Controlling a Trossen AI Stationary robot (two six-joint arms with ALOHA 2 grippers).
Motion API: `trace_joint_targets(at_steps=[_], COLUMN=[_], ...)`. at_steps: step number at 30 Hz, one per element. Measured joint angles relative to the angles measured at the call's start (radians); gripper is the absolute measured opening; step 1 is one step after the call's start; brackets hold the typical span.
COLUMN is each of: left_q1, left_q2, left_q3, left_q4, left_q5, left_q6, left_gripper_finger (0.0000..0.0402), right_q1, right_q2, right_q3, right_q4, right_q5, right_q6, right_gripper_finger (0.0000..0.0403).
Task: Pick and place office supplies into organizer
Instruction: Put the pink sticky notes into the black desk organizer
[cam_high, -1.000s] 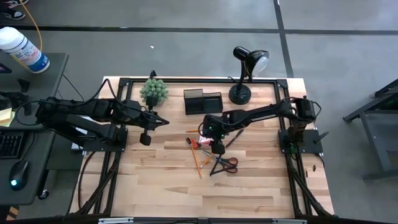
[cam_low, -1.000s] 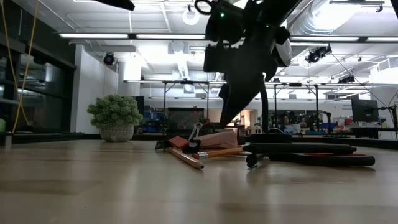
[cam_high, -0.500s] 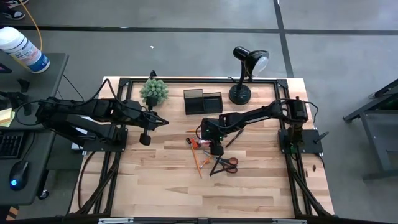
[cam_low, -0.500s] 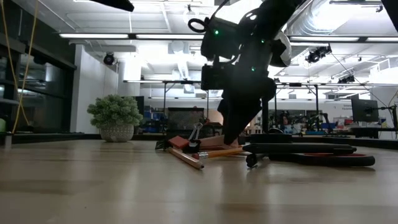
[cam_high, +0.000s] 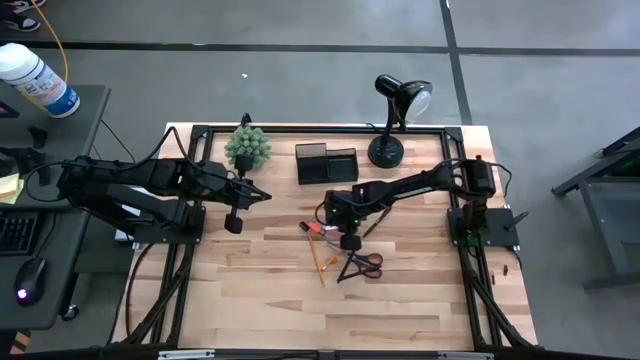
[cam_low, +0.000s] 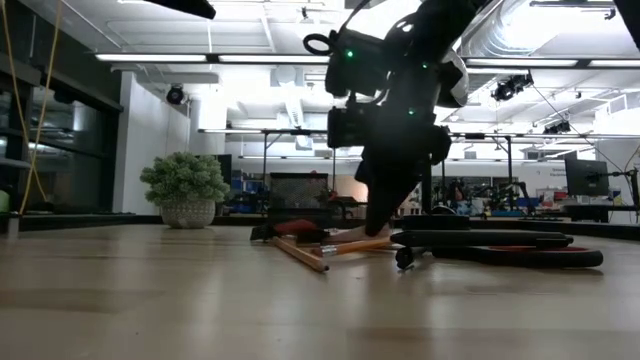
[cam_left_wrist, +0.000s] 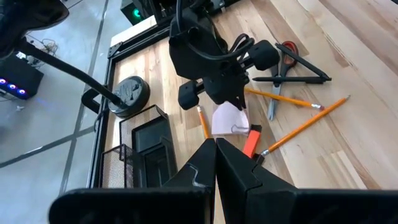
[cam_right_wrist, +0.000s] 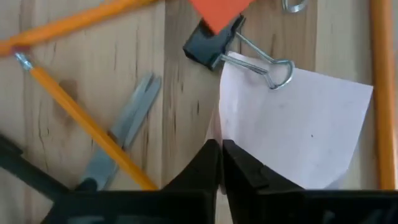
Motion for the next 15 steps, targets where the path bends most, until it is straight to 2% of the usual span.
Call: trace_joint_targets(at_steps=[7,15], left_q1=[0.000,0.000], left_q2=[0.000,0.000], left_q3=[0.000,0.000], left_q4=[0.001,0.001], left_q5=[-0.008,-0.008], left_q6=[0.000,0.006], left_gripper_finger=[0.0001,0.0001], right_q1=[0.000,-0.006], right_q2=[-0.061,-0.079], right_q3=[0.019,0.201], right_q4=[-0.147,-0.386], right_q5=[0.008,0.072], right_q6=[-0.059,-0.263], right_gripper_finger=[0.0004,0.0002])
